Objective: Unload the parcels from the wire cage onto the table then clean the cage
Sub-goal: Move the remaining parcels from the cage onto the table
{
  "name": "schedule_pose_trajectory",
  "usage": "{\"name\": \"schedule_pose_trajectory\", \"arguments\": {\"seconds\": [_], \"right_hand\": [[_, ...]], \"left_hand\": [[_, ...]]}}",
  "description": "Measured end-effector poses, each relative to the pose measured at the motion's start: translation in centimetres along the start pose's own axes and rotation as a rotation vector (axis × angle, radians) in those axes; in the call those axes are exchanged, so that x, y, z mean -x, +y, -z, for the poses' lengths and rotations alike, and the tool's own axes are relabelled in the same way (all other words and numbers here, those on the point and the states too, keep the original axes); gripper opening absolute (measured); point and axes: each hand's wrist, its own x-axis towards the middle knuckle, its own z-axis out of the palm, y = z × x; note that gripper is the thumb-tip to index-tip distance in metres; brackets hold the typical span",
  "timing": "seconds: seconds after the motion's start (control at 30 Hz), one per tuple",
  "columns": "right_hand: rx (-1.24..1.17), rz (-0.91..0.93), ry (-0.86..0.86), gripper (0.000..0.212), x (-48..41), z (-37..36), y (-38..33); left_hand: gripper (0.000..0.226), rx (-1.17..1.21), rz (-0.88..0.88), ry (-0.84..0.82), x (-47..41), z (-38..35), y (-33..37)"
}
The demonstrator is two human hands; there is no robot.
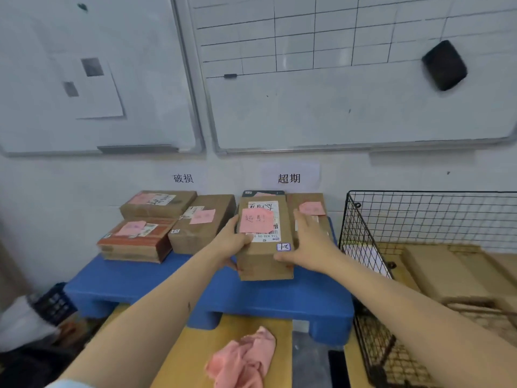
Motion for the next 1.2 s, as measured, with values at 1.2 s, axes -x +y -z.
{"name": "schedule_pose_trajectory", "arguments": {"seconds": [1.2], "right_hand": [[0.061,-0.004,-0.216,0.093,-3.1,-11.5,-1.3]], "left_hand": [[0.065,-0.123,0.172,-0.118,-4.6,3.2,-7.4]]}}
